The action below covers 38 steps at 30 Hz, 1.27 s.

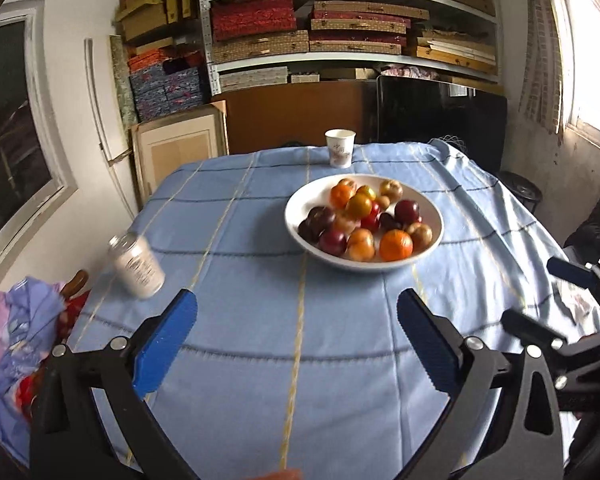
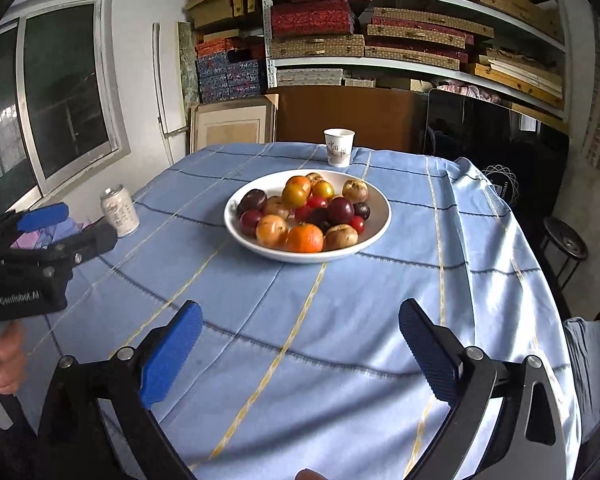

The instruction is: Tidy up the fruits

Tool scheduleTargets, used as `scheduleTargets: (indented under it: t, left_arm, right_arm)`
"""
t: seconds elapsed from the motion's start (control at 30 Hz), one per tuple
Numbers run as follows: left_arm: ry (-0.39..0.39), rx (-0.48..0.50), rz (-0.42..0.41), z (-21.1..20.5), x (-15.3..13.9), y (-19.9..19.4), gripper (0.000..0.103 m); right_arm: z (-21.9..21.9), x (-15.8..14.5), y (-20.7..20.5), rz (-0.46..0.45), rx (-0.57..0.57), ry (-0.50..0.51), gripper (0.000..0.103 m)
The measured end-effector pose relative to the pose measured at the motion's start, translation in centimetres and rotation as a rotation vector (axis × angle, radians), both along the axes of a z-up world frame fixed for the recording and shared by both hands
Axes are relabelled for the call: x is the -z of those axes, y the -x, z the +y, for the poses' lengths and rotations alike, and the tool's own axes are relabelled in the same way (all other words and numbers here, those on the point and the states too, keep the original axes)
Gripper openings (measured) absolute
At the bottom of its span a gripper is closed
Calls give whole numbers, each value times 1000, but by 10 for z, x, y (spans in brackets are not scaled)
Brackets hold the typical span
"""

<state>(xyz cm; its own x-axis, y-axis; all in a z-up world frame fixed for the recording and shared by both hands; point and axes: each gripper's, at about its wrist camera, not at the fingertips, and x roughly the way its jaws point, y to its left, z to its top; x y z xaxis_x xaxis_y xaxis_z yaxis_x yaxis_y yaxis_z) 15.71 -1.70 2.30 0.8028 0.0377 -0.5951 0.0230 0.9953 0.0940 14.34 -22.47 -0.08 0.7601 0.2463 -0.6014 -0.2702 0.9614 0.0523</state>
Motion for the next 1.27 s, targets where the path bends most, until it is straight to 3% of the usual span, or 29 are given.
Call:
scheduleTargets:
  t: [0.4,0.87,1.27]
  left_arm:
    - [-6,5,-14,13,1,48,98]
    - [5,34,2,12,3,51,98]
    - [-9,2,13,13,6,47,98]
  right_arm:
    - [14,-16,33,-28,-16,27,99]
    - [10,-17,37,-19,-1,20,99]
    - [10,-16,37,-15,-6,18,99]
